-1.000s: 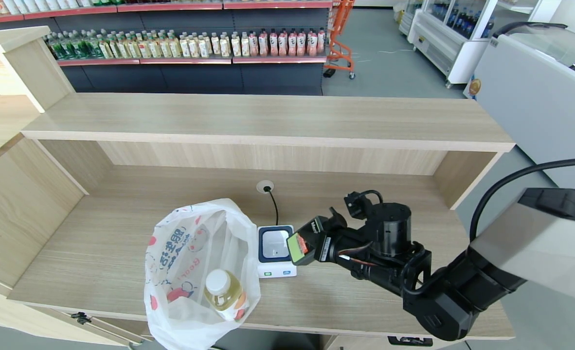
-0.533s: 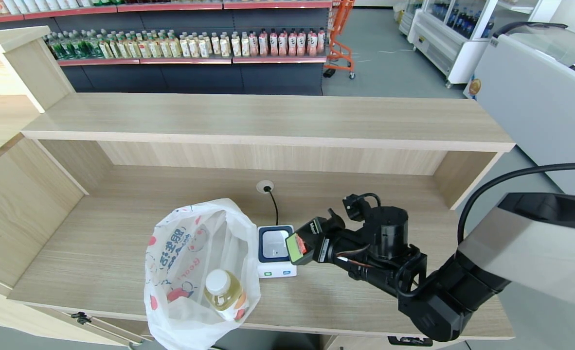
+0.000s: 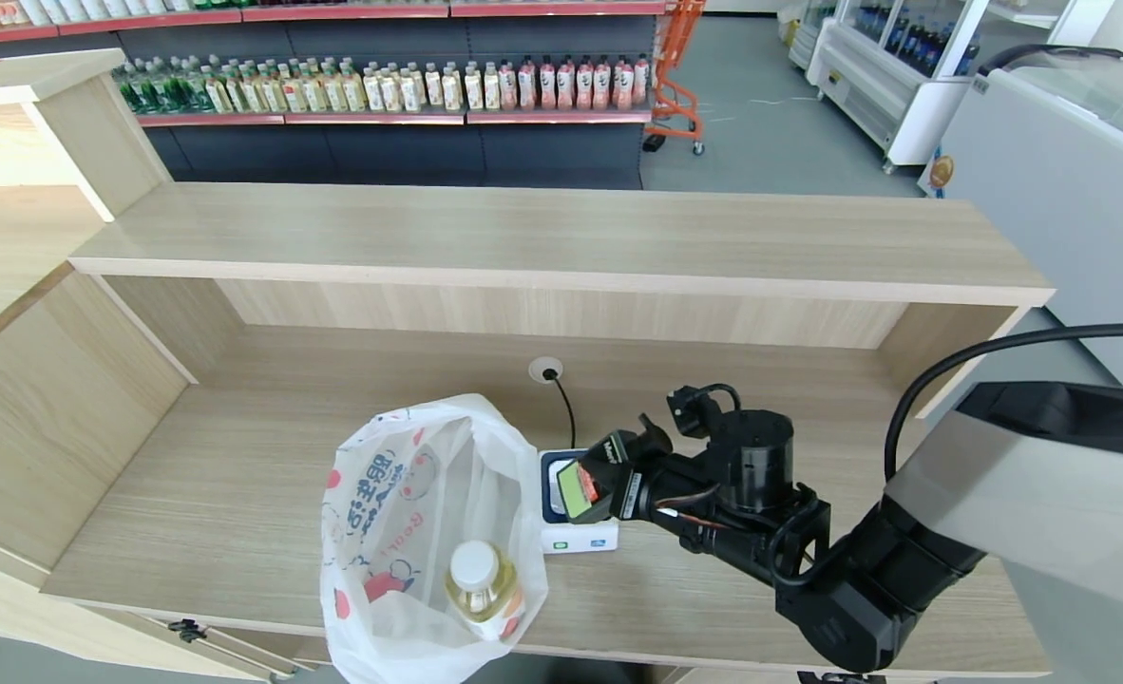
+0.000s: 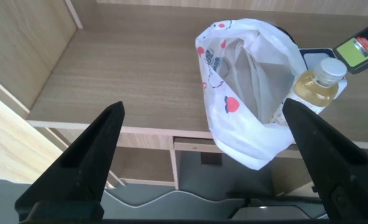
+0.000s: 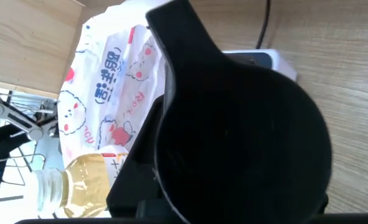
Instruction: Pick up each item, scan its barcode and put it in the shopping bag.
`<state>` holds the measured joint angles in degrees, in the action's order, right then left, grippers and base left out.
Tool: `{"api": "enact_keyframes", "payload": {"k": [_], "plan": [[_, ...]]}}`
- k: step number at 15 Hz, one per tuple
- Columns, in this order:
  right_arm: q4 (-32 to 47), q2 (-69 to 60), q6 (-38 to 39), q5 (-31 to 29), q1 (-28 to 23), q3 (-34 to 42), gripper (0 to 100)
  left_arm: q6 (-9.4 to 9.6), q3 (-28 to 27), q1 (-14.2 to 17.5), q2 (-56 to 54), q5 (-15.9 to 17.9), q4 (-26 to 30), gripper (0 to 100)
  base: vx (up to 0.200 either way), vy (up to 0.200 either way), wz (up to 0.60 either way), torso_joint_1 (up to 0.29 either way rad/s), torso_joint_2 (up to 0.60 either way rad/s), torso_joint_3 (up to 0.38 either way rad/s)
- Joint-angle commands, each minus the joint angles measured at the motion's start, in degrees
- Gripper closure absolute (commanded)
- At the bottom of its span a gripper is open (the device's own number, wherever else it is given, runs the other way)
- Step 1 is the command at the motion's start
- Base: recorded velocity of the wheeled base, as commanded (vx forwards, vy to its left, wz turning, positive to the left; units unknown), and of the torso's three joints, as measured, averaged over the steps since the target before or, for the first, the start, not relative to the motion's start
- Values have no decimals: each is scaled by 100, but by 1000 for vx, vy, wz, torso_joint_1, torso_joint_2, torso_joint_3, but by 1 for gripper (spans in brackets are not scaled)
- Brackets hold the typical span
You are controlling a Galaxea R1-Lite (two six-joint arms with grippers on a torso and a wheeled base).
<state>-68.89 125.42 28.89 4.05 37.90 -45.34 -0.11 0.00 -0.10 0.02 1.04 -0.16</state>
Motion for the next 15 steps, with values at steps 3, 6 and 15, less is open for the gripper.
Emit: {"api": "enact_keyframes", "payload": {"k": [3,6,15], "plan": [[-2,0,-6,-9,-2,-28,100,2,0,1,-2,2,-2,0,0,0,0,0,0,0],[-54,62,-50,-18,-20,-45,100,2,0,1,-2,2,-2,0,0,0,0,0,0,0],[-758,457,-358,8,-389,122,100,11,0,10,-2,2,-2,0,0,0,0,0,0,0]]}}
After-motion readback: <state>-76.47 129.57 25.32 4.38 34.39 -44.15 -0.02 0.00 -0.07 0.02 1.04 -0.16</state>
